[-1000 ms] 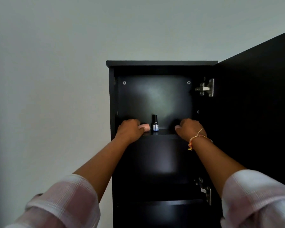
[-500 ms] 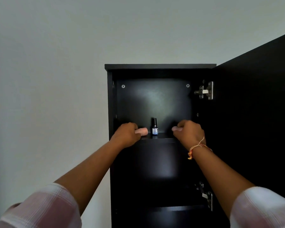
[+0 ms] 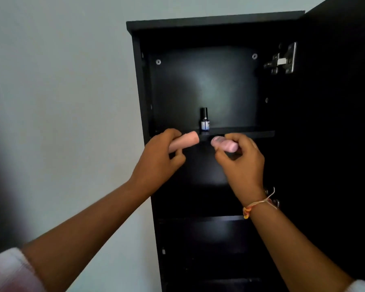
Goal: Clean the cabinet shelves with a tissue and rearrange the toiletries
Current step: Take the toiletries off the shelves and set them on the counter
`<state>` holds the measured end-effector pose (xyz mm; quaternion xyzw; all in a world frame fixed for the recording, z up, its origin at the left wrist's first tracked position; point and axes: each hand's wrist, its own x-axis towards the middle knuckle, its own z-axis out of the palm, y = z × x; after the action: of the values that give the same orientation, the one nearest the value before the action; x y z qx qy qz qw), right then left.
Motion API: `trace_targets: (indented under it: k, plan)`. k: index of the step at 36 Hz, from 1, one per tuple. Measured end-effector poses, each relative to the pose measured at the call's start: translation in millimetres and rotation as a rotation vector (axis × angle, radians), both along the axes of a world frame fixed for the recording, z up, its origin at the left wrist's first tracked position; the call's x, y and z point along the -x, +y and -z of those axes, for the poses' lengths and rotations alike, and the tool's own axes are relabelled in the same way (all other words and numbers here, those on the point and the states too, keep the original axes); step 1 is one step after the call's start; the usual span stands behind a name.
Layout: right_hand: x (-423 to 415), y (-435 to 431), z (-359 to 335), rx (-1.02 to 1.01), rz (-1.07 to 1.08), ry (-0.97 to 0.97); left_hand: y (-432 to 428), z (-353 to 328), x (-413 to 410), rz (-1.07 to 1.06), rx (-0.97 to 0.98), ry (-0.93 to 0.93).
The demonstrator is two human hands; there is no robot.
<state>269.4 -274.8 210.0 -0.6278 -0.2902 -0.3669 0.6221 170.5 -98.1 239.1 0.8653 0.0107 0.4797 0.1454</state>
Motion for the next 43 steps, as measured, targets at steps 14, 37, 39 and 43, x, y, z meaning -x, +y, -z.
trace_targets:
  k: [14,37,39,43]
  plan:
    - [37.1,-11.0,250.5,0.307,-0.054,0.435,-30.4,213.4,64.0,0.209,0.892,0.622]
    - [76.1,-9.0,515.8,1.072,-0.128,1.096,-16.2,547.6,93.2,-0.383,1.578,1.041]
    - [74.0,-2.4,522.2,1.125,-0.07,1.069,-16.8,566.0,90.4,-0.401,1.609,1.039]
    - [69.8,8.0,530.9,1.184,-0.029,1.041,-18.4,589.5,86.0,-0.438,1.644,1.019]
